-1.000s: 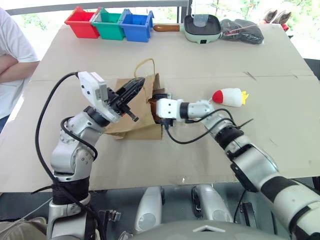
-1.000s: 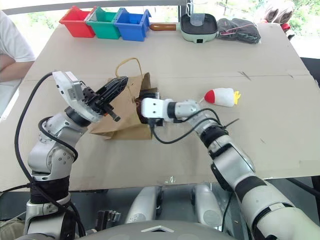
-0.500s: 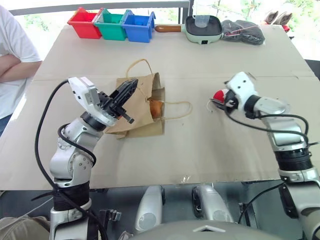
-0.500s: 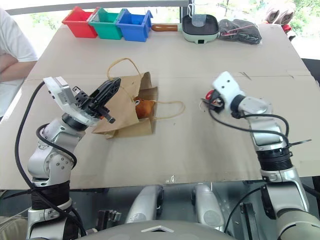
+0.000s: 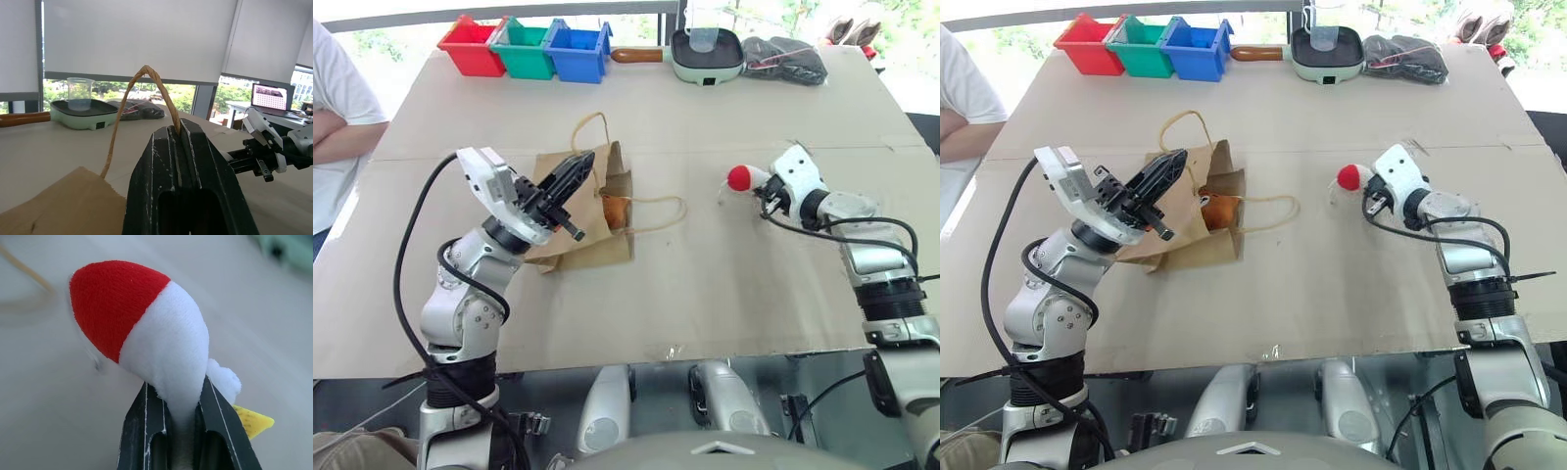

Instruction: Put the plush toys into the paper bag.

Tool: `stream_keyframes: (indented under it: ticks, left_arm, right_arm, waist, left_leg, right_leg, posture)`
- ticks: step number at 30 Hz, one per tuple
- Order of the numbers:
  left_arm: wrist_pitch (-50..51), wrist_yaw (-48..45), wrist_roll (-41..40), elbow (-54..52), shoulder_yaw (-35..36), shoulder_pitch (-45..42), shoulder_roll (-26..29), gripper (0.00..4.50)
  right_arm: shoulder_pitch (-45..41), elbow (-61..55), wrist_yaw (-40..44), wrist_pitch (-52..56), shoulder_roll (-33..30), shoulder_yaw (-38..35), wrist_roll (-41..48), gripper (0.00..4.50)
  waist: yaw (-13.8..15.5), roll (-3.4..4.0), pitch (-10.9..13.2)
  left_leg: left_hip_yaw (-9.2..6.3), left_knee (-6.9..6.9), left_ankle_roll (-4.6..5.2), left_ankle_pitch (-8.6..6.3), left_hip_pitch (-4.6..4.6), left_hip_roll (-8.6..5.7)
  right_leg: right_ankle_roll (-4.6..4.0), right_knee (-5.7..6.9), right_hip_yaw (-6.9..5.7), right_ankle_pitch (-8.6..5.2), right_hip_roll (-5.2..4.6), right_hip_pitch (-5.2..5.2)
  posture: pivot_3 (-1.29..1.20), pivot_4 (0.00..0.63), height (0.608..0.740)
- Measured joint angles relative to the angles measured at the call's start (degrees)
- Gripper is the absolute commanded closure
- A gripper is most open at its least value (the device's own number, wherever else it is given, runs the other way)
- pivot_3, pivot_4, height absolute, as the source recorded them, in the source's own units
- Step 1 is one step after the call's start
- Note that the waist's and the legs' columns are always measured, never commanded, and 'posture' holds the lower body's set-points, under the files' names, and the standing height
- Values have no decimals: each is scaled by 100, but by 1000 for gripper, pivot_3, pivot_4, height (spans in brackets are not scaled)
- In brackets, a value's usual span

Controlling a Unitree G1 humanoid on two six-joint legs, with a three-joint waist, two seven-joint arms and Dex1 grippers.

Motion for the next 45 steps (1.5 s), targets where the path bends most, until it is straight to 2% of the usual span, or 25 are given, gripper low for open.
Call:
stream_keyframes:
  ticks: [3, 6, 9, 13, 17, 18, 24, 33, 37, 40, 43, 45]
  left_arm:
    - [70, -19, -103, -47, -9, -12, 2, 4500]
    - [103, -38, -136, -66, -26, -78, 4, 4500]
    - [102, -43, -130, -78, -112, -195, -14, 4500]
    - [92, -54, -70, -71, -259, -241, -82, 4500]
    - [-1, -32, 111, -45, -260, -240, -100, 4500]
    - [-115, 17, 239, 17, -243, -240, -105, 4500]
    - [-350, 84, 565, 169, -228, -252, -104, 4500]
    - [-516, 194, 841, 530, -450, -932, -379, 4500]
    - [-545, 214, 867, 858, -724, -1591, -848, 4500]
    - [-546, 212, 806, 882, -732, -1948, -914, 4500]
    - [-453, 154, 601, 748, -609, -1757, -759, 4500]
    - [-369, 121, 532, 556, -393, -1128, -521, 4500]
  right_arm:
    - [-126, -217, 37, -224, 172, 315, -94, 4475]
    - [-444, -20, -39, -279, 620, 858, -394, 4475]
    - [-1064, 846, -398, -325, 1291, 1347, -812, 4475]
    - [-1980, 2404, -888, -581, 2296, 1496, -1006, 4475]
    - [-2138, 3080, -530, -1061, 2630, 1522, -861, 4475]
    - [-2000, 3027, 12, -1491, 2598, 1691, -798, 4475]
    - [-1414, 2177, 488, -1627, 2231, 1781, -733, 4475]
    - [-399, 85, 119, -603, 1690, 1570, -808, 4475]
    - [-187, -713, -70, -33, 984, 1122, -917, 4475]
    - [-161, -1222, -105, 286, 561, 763, -928, 4475]
    - [-120, -1738, -65, 626, 114, 536, -916, 4475]
    - [-53, -2014, -31, 667, -203, 390, -913, 4475]
  waist:
    - [2, 0, 0]
    - [9, 0, 0]
    - [6, 1, 1]
    - [26, 1, 0]
    - [65, 1, 1]
    - [52, 1, 1]
    - [53, 1, 1]
    - [54, 1, 1]
    - [180, -1, 1]
    - [137, -1, 1]
    - [28, 2, 1]
    - [-31, 3, 0]
  left_leg:
    - [-2, 0, 0, 0, 1, 1]
    - [-3, 1, -1, 0, 0, 0]
    - [-5, 1, -1, 1, 0, 0]
    - [-10, -3, -3, 1, -5, -1]
    - [-5, -3, -1, 1, -8, -7]
    - [-6, -3, -1, 1, -8, -6]
    - [-13, -2, -1, 1, -5, -4]
    - [-12, 0, -1, 1, -6, -5]
    - [-12, 15, -1, 0, -16, -11]
    - [-6, 10, -1, 0, -8, -6]
    - [-8, -4, -1, 0, 2, 2]
    - [-5, -18, -1, 0, 10, 3]
  right_leg:
    - [0, 1, -2, 0, 1, 0]
    - [-1, 1, -5, 0, 1, 0]
    - [-1, 2, -7, 0, 1, -1]
    - [-2, -2, -14, 1, -2, -2]
    - [-2, -10, -16, 1, -12, -1]
    - [-1, -8, -15, 1, -11, -1]
    - [-2, 0, -22, 1, -9, -1]
    - [-1, 2, -20, 1, -8, -1]
    - [1, -3, -21, 1, -12, 1]
    - [0, -2, -11, 1, -6, 1]
    - [-2, -1, -8, 0, 3, 0]
    - [-2, -2, 5, 0, 6, -3]
  posture:
    - [0, 150, 740]
    - [0, 150, 740]
    - [0, 150, 740]
    - [0, 150, 740]
    - [0, 150, 740]
    - [0, 150, 740]
    - [0, 150, 740]
    - [0, 150, 740]
    - [0, 150, 740]
    - [0, 150, 740]
    - [0, 150, 740]
    - [0, 150, 740]
